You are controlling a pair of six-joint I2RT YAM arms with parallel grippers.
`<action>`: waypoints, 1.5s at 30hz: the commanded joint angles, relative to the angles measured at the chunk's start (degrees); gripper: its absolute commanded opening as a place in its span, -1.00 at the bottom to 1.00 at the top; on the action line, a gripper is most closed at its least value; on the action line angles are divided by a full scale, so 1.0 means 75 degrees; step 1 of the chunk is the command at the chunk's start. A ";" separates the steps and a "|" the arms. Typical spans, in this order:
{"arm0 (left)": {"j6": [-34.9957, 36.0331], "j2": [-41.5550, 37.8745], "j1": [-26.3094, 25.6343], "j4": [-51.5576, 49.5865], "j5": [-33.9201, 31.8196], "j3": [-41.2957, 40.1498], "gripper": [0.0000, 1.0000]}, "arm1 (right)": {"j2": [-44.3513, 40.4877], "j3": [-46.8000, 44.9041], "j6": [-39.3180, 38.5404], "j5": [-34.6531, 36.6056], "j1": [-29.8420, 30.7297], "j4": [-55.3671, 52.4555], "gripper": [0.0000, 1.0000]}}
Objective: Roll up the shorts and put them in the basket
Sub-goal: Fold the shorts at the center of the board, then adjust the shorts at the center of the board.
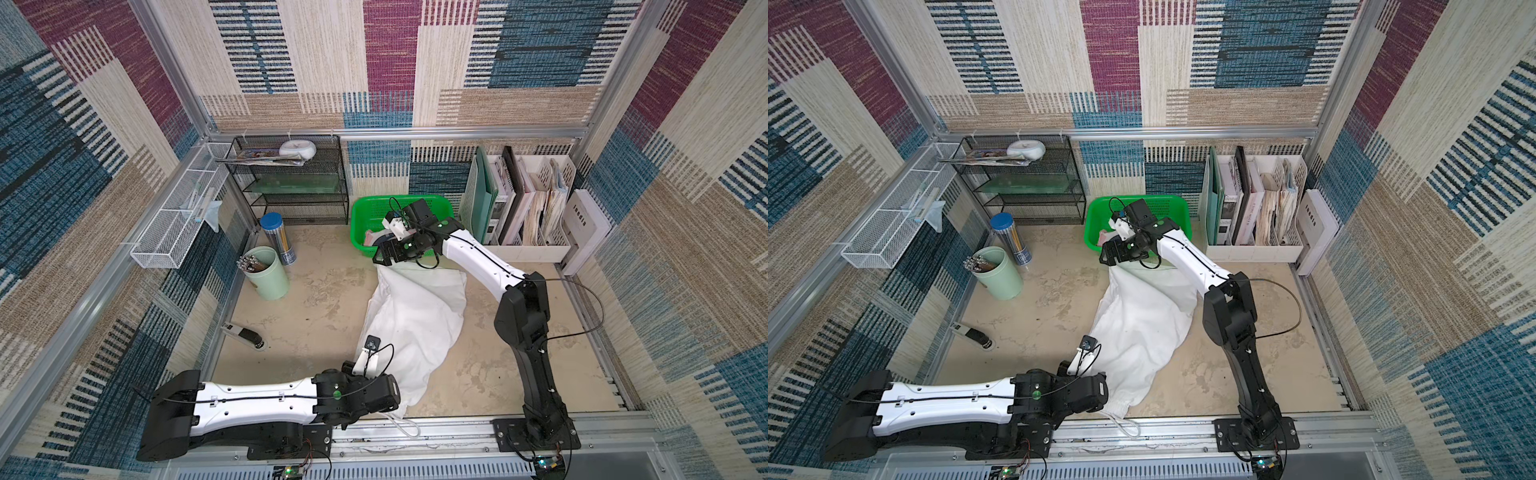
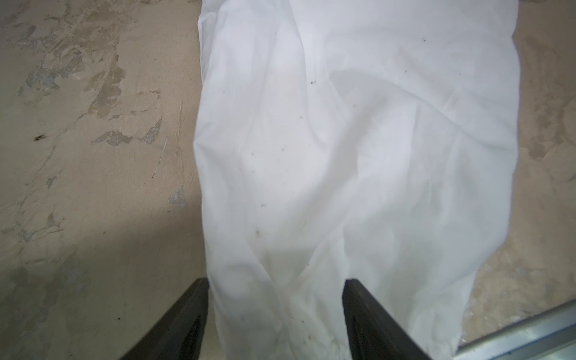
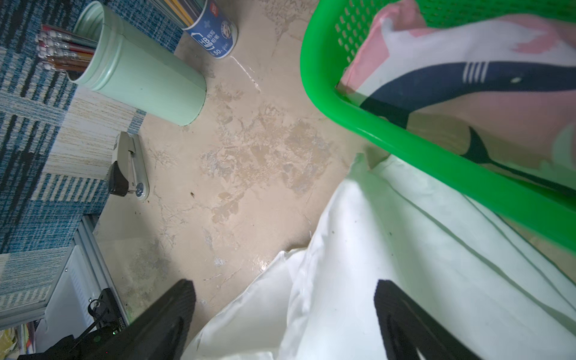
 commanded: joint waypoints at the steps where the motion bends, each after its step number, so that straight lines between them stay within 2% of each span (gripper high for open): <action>1: -0.0234 -0.0187 -0.0027 -0.0384 -0.0451 0.0067 0.70 | -0.0570 -0.0691 0.0013 0.0642 -0.0067 0.0303 0.91; 4: 0.0025 -0.0433 -0.0027 -0.0719 -0.0901 0.0319 0.99 | -0.1287 -0.1698 0.0032 0.1021 -0.0154 0.0612 0.94; 8: 0.1218 -0.0730 0.0104 -0.0753 -0.1427 0.0875 0.99 | -0.2115 -0.2928 0.0075 0.1260 -0.0346 0.0776 0.94; 13: 0.2847 -0.0909 0.0933 -0.0093 -0.0992 0.1258 0.96 | -0.3063 -0.4749 0.0250 0.1256 -0.0627 0.1158 0.84; 14: 0.3051 -0.0922 0.1136 0.0041 -0.0829 0.1288 0.84 | -0.3186 -0.5017 0.0297 0.1223 -0.0664 0.1194 0.82; 16: 0.3656 -0.0990 0.1728 0.0535 -0.0119 0.1281 0.42 | -0.3503 -0.5661 0.0473 0.1175 -0.0691 0.1364 0.76; 19: 0.4262 -0.0928 0.2467 0.1247 0.0890 0.1233 -0.55 | -0.3886 -0.6490 0.0668 0.1066 -0.0691 0.1563 0.66; 21: 0.4511 -0.0669 0.2837 0.1546 0.1461 0.1274 -0.95 | -0.4088 -0.7022 0.0772 0.1212 -0.0692 0.1698 0.61; 22: 0.4592 -0.0486 0.2959 0.1639 0.1660 0.1338 -1.00 | -0.4133 -0.7205 0.0792 0.1243 -0.0693 0.1686 0.57; 26: 0.4907 0.0537 0.3207 0.1848 0.2428 0.1786 -1.00 | -0.4481 -0.8041 0.1006 0.1158 -0.0689 0.1874 0.11; 30: 0.4965 0.1398 0.3306 0.2514 0.2943 0.1908 -1.00 | -0.4515 -0.8511 0.1019 0.1269 -0.0697 0.1898 -0.20; 37: 0.5093 0.2401 0.3402 0.3226 0.3029 0.1945 -1.00 | -0.3935 -0.8535 0.0877 0.1559 -0.0781 0.1936 -0.53; 42: 0.5045 0.3122 0.3577 0.3195 0.3271 0.2058 -1.00 | -0.3365 -0.8228 0.0668 0.1913 -0.1028 0.1845 -0.89; 45: 0.4923 0.3420 0.3658 0.3253 0.3219 0.2005 -1.00 | -0.3215 -0.8071 0.0533 0.1967 -0.1209 0.1862 -0.87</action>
